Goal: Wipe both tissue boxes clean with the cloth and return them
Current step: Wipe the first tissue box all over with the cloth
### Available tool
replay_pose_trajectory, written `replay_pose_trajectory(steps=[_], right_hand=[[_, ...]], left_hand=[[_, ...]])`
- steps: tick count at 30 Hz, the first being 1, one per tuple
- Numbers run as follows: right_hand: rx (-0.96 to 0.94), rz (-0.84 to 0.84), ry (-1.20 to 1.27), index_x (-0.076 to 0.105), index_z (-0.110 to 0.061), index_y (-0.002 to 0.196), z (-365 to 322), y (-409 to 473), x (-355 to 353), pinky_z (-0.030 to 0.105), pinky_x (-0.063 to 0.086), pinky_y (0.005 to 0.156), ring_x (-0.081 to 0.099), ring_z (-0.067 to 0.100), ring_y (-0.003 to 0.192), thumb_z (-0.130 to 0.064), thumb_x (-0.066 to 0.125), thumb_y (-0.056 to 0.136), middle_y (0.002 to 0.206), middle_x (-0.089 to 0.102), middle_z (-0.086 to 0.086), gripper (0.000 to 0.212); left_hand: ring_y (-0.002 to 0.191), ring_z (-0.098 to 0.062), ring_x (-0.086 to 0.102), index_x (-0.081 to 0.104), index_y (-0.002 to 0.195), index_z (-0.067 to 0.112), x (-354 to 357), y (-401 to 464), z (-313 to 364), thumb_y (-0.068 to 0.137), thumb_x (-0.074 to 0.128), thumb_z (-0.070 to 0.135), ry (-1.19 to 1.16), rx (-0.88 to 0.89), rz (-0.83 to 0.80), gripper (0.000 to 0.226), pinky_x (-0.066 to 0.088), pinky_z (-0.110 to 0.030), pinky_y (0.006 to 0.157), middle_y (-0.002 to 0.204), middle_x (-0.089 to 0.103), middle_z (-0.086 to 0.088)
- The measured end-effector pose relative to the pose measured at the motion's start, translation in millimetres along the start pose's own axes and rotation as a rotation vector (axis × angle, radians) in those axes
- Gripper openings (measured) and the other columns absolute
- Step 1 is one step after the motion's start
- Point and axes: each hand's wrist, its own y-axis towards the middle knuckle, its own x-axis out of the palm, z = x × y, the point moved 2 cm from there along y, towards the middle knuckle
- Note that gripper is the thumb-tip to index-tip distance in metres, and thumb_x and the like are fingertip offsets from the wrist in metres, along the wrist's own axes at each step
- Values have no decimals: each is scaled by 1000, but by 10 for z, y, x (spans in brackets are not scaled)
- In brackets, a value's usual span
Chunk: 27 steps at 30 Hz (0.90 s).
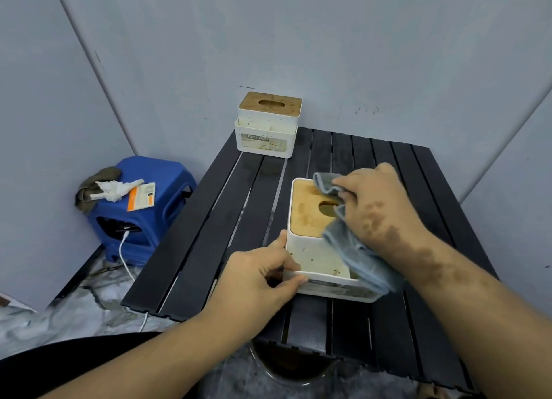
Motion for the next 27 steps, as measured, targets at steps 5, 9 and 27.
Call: replay_pose_trajectory(steps=[5,9,27], right_hand=[[-316,-46,332,70,-27,121,-334,-140,46,7,34,86,43,15,98,-13,58,95,111,69,-12,32],[15,3,163,72,-23,110,49,32,-11,35,45,92,43,22,103,-12,48,98,111,69,-3,29],[2,-79,-4,59,-27,128,91,13,70,41,43,93,37,23,101,-16,39,100,128,59,-6,37]], left_hand=[[80,-9,72,69,72,19,-7,-6,72,81,86,14,58,63,-10,20,46,-14,65,67,65,18],[110,9,64,69,75,21,-1,-19,60,81,85,12,27,27,-24,20,58,-31,70,90,78,4],[120,-10,67,69,80,26,44,-33,-7,84,82,14,-23,11,-17,18,62,-37,88,148,57,0]])
